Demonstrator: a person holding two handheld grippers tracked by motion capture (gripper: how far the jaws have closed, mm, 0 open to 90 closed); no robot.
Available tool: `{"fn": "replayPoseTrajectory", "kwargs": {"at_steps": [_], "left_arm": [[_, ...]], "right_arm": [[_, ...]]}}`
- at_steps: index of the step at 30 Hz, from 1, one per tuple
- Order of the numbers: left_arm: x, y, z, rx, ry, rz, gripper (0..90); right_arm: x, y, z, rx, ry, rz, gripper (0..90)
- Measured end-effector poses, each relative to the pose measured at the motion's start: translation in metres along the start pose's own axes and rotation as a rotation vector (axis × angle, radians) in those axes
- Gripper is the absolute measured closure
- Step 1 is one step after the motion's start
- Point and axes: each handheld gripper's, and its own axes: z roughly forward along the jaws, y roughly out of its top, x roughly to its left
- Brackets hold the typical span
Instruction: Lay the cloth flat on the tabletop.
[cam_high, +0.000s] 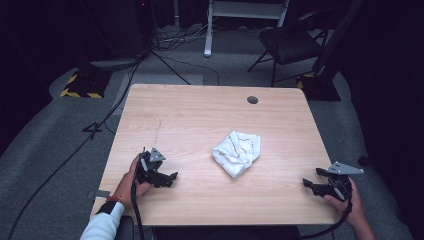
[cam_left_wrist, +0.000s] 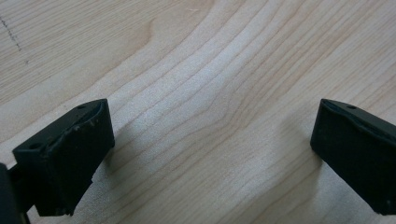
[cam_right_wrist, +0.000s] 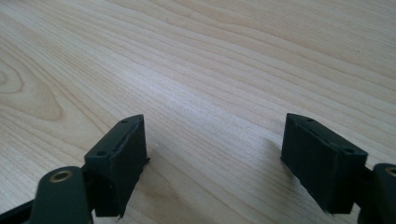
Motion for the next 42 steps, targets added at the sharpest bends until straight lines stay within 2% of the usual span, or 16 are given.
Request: {"fn": "replayPoseTrajectory", "kwargs": {"at_steps": [8, 14, 17, 22, 23, 24, 25, 26, 29, 30, 31, 32, 35, 37, 38, 42], "left_arm": [[0.000, -0.001, 0.000, -0.002, -0.014, 0.009, 0.2], [-0.002, 0.000, 0.000, -0.002, -0.043, 0.045, 0.4], [0.000, 0.000, 0.000, 0.008, -0.073, 0.083, 0.3], [0.001, 0.002, -0.002, 0.034, -0.079, 0.093, 0.4], [0.000, 0.003, -0.002, 0.040, -0.074, 0.098, 0.7], [0.000, 0.003, -0.002, 0.040, -0.074, 0.098, 0.6], [0.000, 0.004, -0.002, 0.040, -0.067, 0.109, 0.6], [-0.001, 0.004, -0.002, 0.041, -0.068, 0.106, 0.6], [-0.003, 0.006, 0.000, 0.026, -0.075, 0.120, 2.5], [-0.003, 0.008, 0.000, 0.025, -0.083, 0.132, 5.9], [-0.005, 0.009, 0.000, 0.017, -0.104, 0.133, 16.2], [-0.005, 0.011, 0.000, 0.018, -0.117, 0.130, 19.8], [-0.007, 0.015, 0.003, 0.019, -0.140, 0.136, 15.1], [-0.009, 0.021, 0.006, 0.013, -0.183, 0.127, 18.6], [-0.011, 0.024, 0.007, 0.013, -0.187, 0.130, 17.1], [-0.018, 0.032, 0.011, 0.003, -0.209, 0.164, 18.7]], "right_arm": [[0.000, 0.001, 0.001, 0.002, -0.010, 0.009, 21.5], [-0.001, 0.002, 0.003, 0.002, -0.015, 0.014, 21.3], [-0.001, 0.004, 0.004, 0.006, -0.009, 0.010, 21.4], [-0.004, 0.012, 0.005, 0.059, -0.008, 0.000, 23.6], [-0.004, 0.013, 0.002, 0.025, -0.060, -0.028, 32.9], [-0.004, 0.013, 0.002, 0.025, -0.060, -0.028, 32.9], [-0.005, 0.014, -0.002, -0.051, -0.023, -0.039, 31.3], [-0.005, 0.017, -0.003, -0.059, -0.046, -0.045, 31.6], [-0.005, 0.021, -0.003, -0.063, -0.033, -0.047, 33.1], [-0.004, 0.025, -0.001, -0.057, -0.027, -0.046, 33.6], [-0.002, 0.034, 0.003, -0.050, -0.014, -0.063, 35.6], [-0.001, 0.037, 0.005, -0.050, -0.003, -0.064, 36.8], [0.001, 0.047, 0.011, -0.059, 0.017, -0.068, 38.8], [0.003, 0.054, 0.014, -0.085, 0.040, -0.062, 40.6], [0.007, 0.066, 0.020, -0.095, 0.046, -0.079, 40.6], [0.011, 0.078, 0.028, -0.102, 0.046, -0.090, 40.4]]}}
